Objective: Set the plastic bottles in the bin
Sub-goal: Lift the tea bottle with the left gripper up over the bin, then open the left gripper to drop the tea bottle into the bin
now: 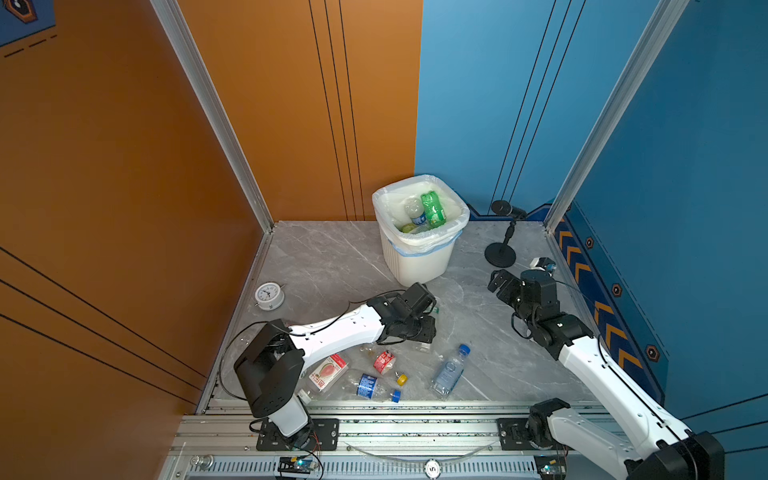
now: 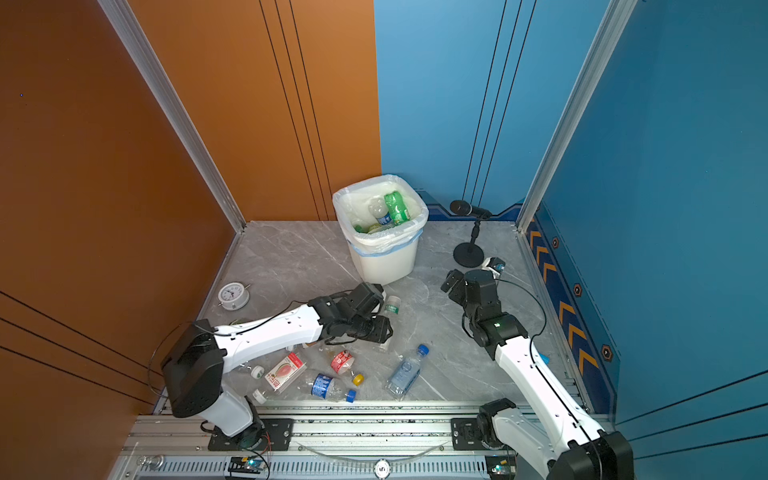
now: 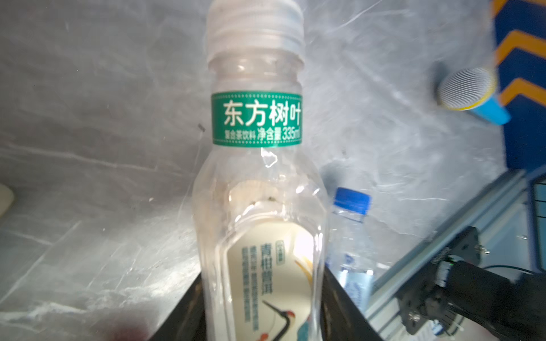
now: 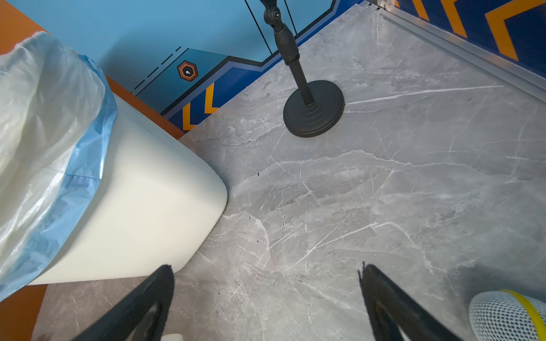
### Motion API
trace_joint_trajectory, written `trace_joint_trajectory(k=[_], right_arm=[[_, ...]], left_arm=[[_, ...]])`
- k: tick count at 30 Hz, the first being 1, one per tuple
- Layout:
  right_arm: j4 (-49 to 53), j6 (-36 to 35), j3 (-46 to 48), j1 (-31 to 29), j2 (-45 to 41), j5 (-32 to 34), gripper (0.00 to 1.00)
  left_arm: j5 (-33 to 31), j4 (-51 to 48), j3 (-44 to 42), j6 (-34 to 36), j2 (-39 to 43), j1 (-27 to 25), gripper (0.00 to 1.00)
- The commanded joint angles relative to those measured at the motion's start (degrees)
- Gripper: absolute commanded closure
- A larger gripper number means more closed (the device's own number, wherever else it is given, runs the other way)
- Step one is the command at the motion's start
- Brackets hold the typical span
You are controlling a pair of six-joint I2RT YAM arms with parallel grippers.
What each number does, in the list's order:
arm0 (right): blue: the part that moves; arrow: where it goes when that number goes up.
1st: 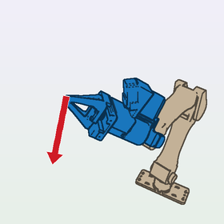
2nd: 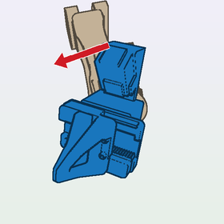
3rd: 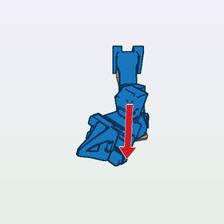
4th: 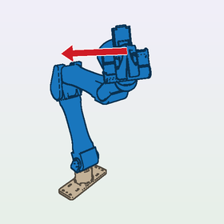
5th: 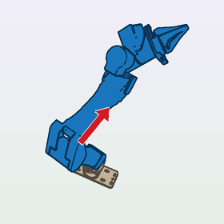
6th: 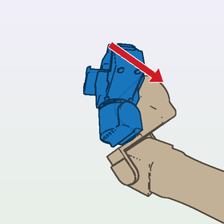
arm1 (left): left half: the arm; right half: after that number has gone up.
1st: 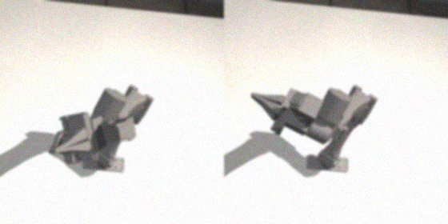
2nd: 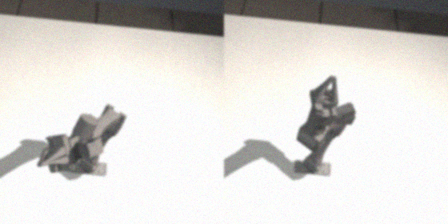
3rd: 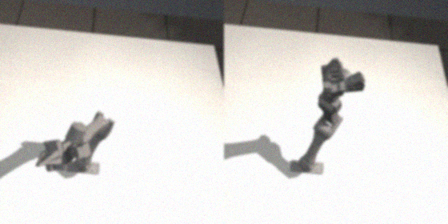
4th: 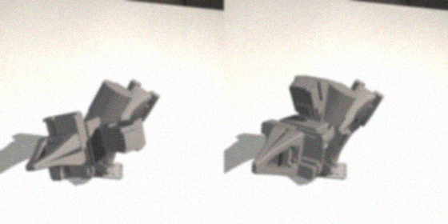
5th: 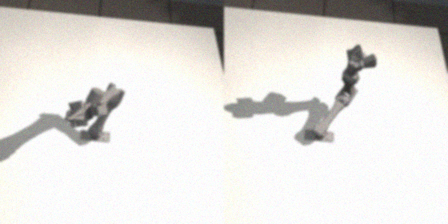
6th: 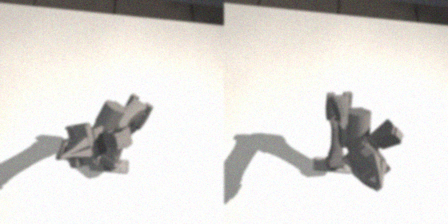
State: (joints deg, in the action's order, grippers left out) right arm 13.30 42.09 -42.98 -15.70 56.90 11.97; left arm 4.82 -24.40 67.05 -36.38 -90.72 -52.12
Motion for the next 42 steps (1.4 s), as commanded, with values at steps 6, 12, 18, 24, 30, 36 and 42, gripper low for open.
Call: trace_joint_trajectory(k=[6,12,18,24,30,36,42], right_arm=[[-0.5,1.0,0.8,0.7,-1.0,-0.6,0.00],[-0.1,0.9,0.8,0.8,-1.8,-0.7,0.01],[0.3,0.8,0.6,0.9,-2.6,-0.6,0.00],[0.6,0.6,0.5,1.5,-2.9,-1.0,0.00],[0.8,0.5,0.3,1.8,-3.1,-1.2,0.00],[1.2,0.4,0.3,2.1,-3.3,-1.5,0.00],[2.3,0.5,-0.2,2.2,-3.4,-1.8,0.00]], left_arm=[[-2.7,4.6,9.5,14.5,9.0,1.7,0.51],[-4.8,6.4,17.9,22.4,9.0,5.4,0.50],[-5.6,11.2,24.9,26.0,6.2,11.2,0.50],[-4.9,16.4,30.7,25.9,0.4,17.5,0.50],[-3.8,16.3,36.9,24.4,-6.8,22.2,0.51],[-0.8,15.1,38.8,20.8,-11.5,25.7,0.38],[-0.7,13.0,36.9,18.5,-9.7,27.1,0.02]])
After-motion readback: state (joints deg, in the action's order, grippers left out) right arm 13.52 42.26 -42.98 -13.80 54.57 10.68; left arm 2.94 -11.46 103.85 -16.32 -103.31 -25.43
